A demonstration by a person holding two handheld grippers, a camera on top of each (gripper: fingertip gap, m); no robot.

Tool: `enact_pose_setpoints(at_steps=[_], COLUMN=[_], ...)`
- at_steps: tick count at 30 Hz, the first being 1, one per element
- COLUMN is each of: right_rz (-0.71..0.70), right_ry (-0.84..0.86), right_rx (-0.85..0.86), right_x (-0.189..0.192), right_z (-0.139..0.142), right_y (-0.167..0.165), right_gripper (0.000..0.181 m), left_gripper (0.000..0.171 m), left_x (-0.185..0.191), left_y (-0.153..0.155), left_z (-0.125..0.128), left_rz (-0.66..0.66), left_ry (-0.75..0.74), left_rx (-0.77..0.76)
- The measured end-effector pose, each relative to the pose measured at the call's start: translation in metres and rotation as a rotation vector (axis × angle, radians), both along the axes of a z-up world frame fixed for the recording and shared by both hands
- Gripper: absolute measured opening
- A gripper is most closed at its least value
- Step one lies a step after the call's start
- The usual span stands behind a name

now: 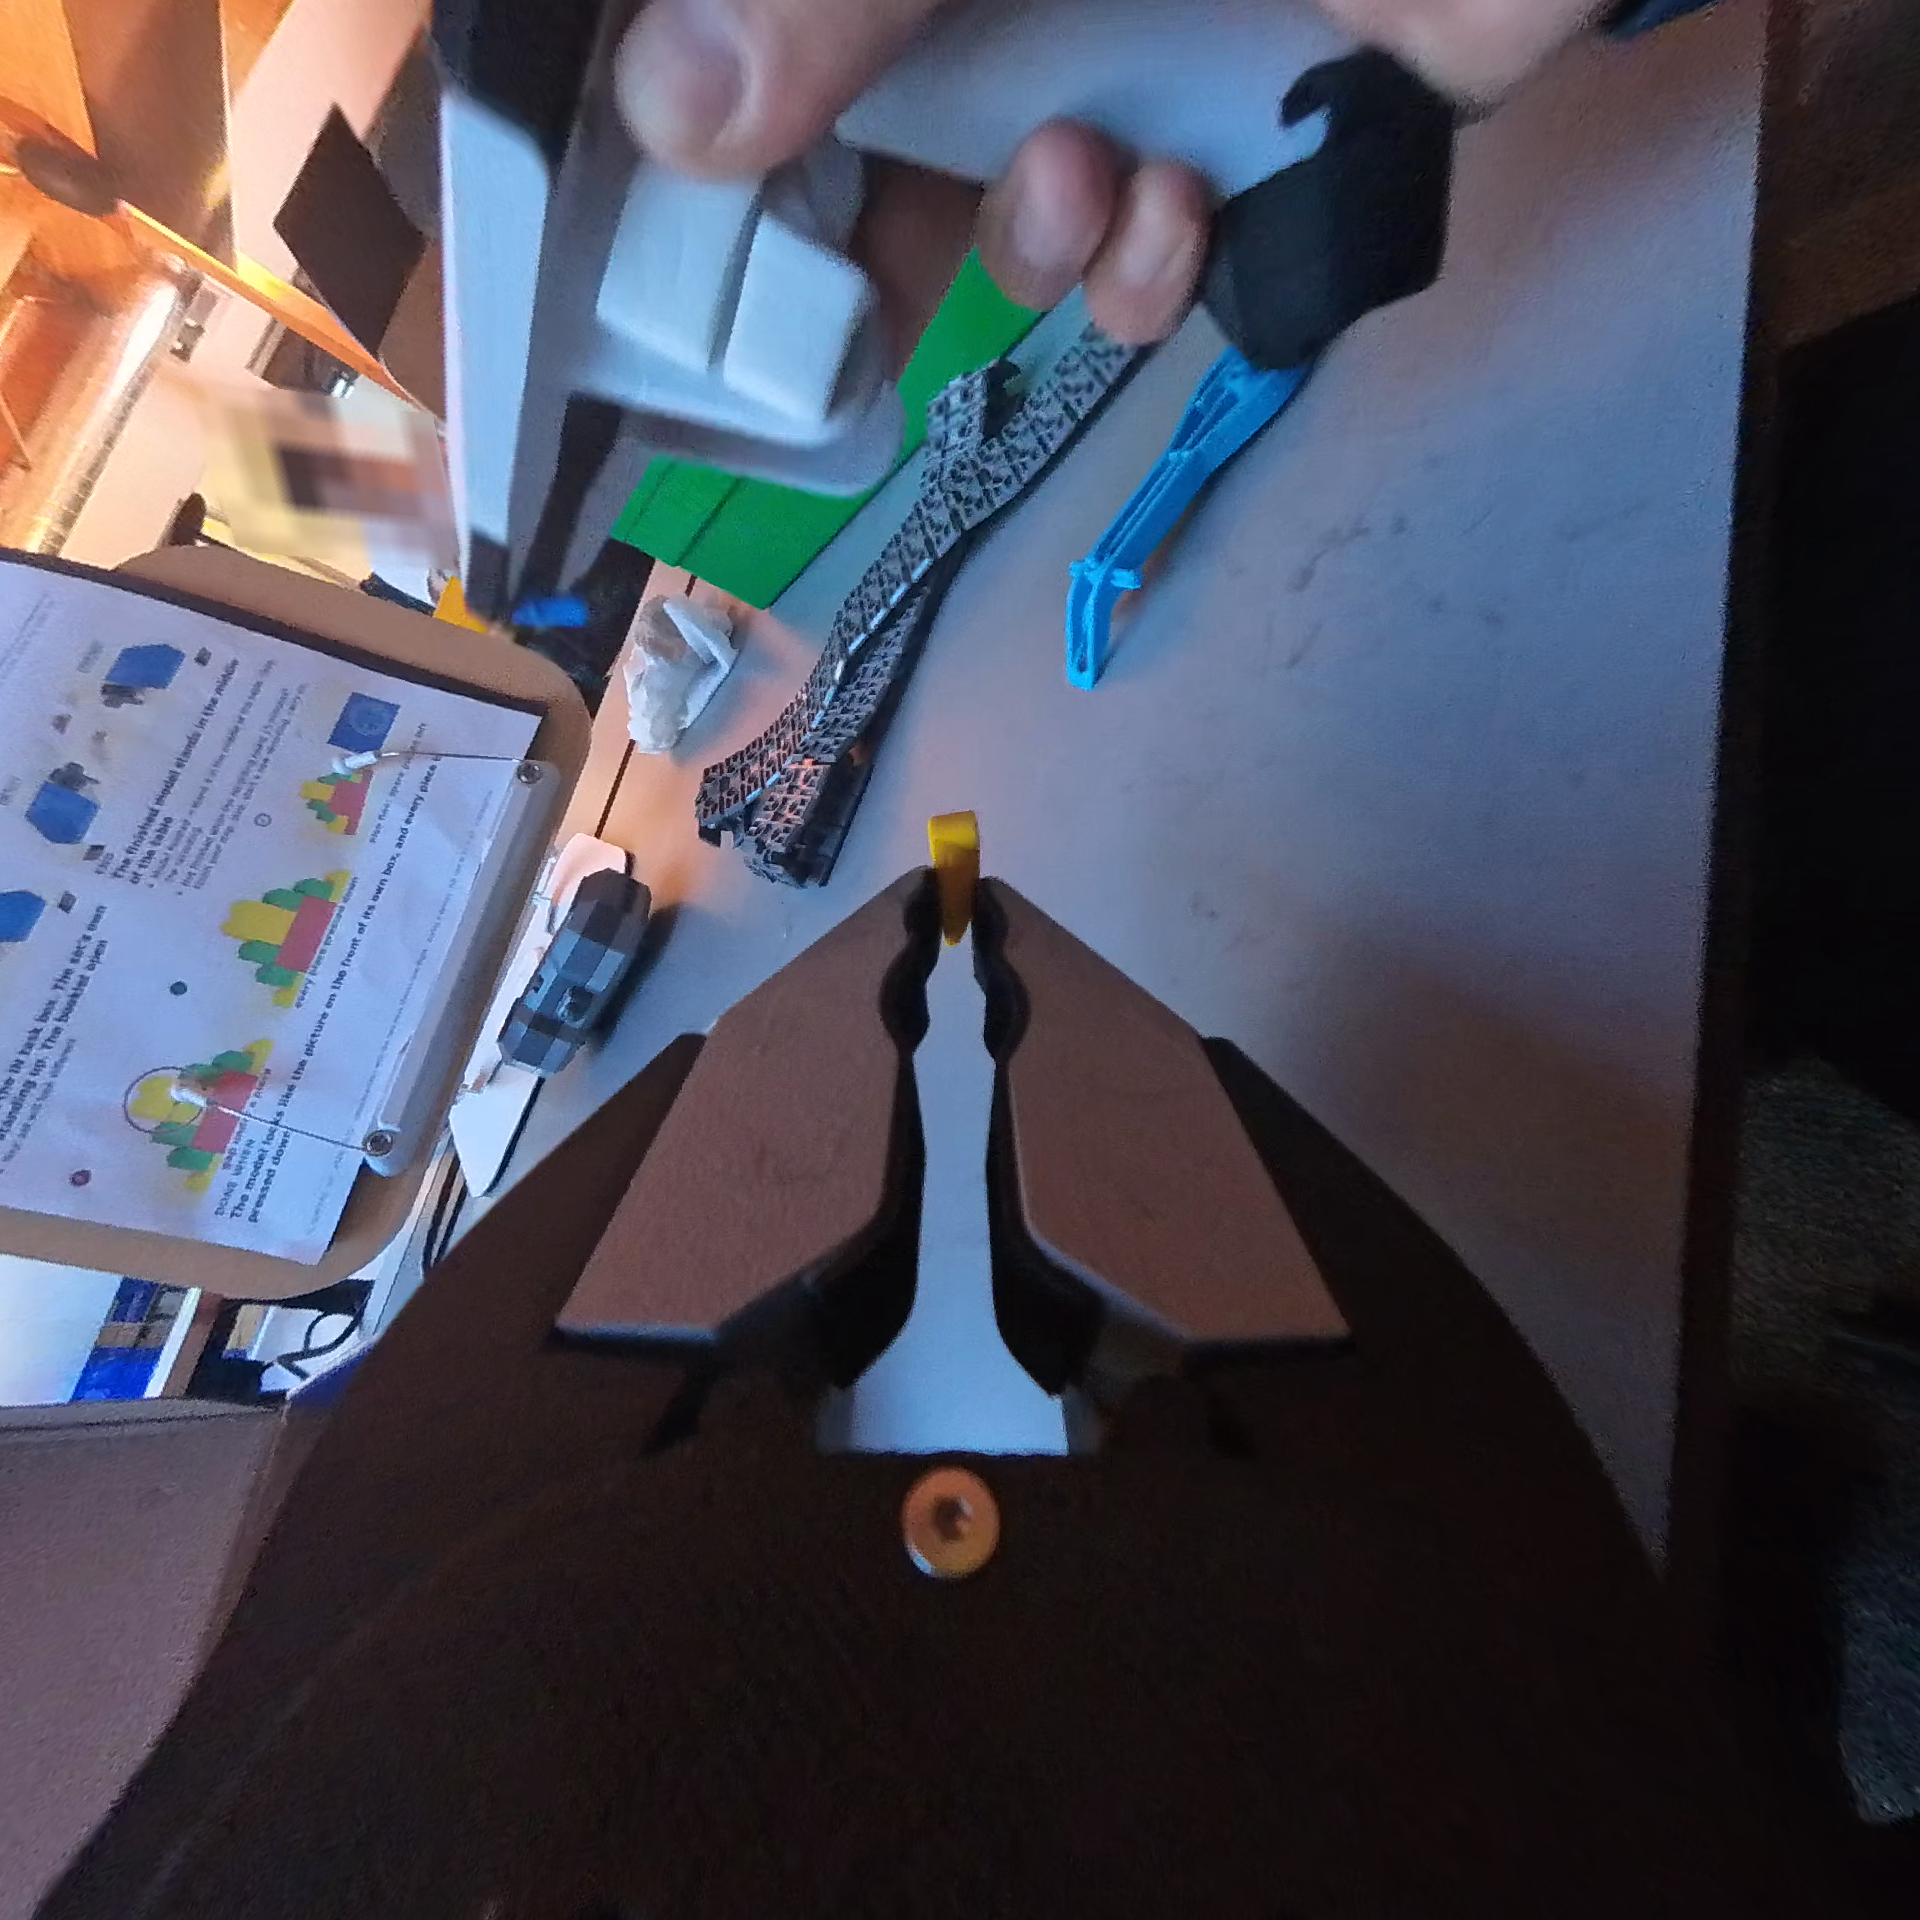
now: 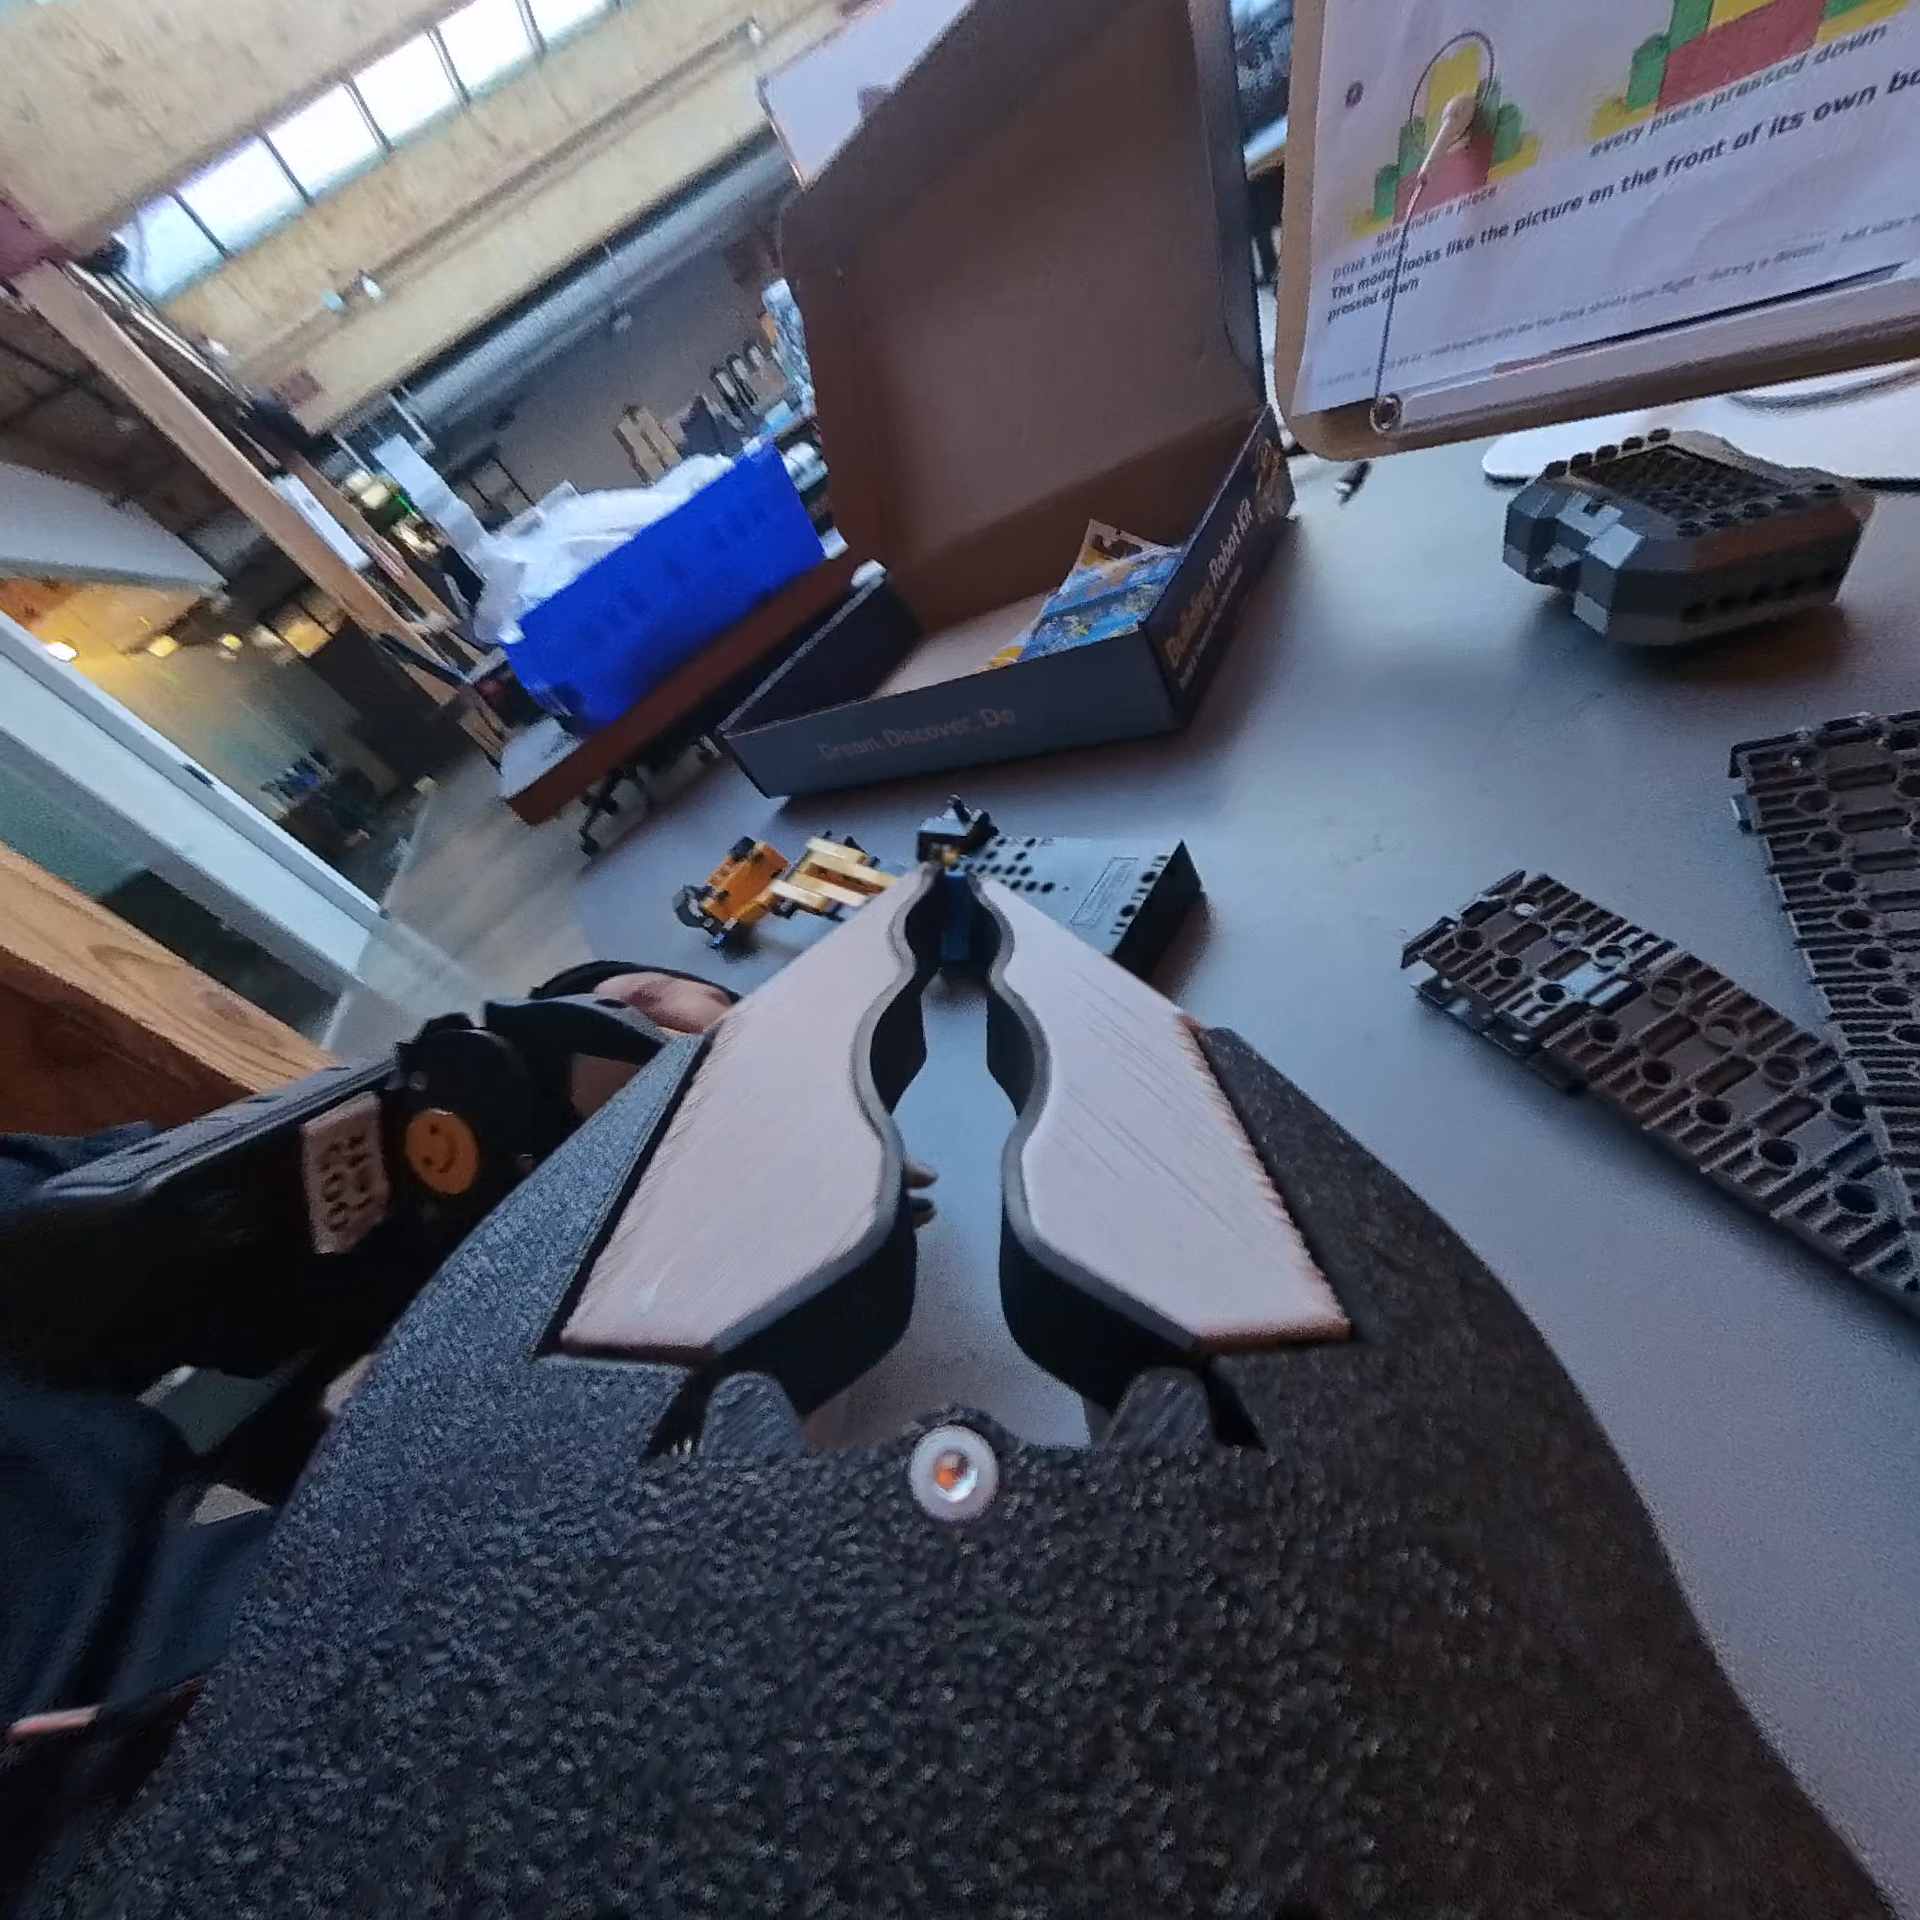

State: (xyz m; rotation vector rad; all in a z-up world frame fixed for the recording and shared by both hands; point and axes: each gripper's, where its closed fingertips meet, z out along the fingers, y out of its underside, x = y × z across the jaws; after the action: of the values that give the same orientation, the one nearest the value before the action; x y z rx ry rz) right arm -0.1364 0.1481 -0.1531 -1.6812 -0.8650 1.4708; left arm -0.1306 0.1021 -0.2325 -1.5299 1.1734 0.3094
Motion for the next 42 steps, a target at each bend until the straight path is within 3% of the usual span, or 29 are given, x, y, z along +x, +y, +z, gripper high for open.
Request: enact_pose_setpoints(at_steps=[3,5,11,15,20,23,25,29,32,36,42], right_rz=[0.0,-0.077,-0.503,-0.547,-0.504,-0.453,-0.288,0.078,0.198,0.237,0.205], right_ry=[0.027,-0.017,-0.362,-0.65,-0.674,-0.586,-0.52,-0.508,-0.499,-0.426,-0.312], right_rx=[0.0,0.092,0.335,0.222,0.172,0.237,0.295,0.325,0.354,0.332,0.206], right_x=[0.019,0.044,0.178,0.241,0.252,0.229,0.19,0.113,0.07,0.032,0.018], right_z=[0.013,0.028,0.07,0.037,0.025,0.037,0.033,-0.022,-0.05,-0.056,-0.048], right_y=[-0.003,0.009,0.119,0.164,0.166,0.139,0.094,-0.015,-0.066,-0.087,-0.081], right_gripper=[0.0,0.0,0.005,0.033,0.033,0.028,0.025,0.023,0.017,0.017,0.012], left_gripper=[0.004,0.004,0.004,0.004,0.004,0.004,0.004,0.005,0.004,0.004,0.004], left_x=[-0.004,-0.005,-0.005,-0.004,-0.004,-0.005,-0.002,0.01,0.019,0.023,0.02], left_y=[0.003,0.004,0.005,0.005,0.006,0.005,0.003,-0.008,-0.017,-0.019,-0.018], left_z=[0.003,0.006,0.005,0.004,0.005,0.009,0.012,0.019,0.021,0.017,0.019], left_rz=[0.018,0.018,0.019,0.017,0.016,0.011,-0.017,-0.116,-0.174,-0.181,-0.159], left_ry=[-0.042,-0.077,-0.091,-0.08,-0.103,-0.11,-0.118,-0.109,-0.086,-0.03,-0.033], left_rx=[-0.011,-0.014,-0.022,-0.018,-0.025,-0.013,0.007,0.061,0.097,0.123,0.14])
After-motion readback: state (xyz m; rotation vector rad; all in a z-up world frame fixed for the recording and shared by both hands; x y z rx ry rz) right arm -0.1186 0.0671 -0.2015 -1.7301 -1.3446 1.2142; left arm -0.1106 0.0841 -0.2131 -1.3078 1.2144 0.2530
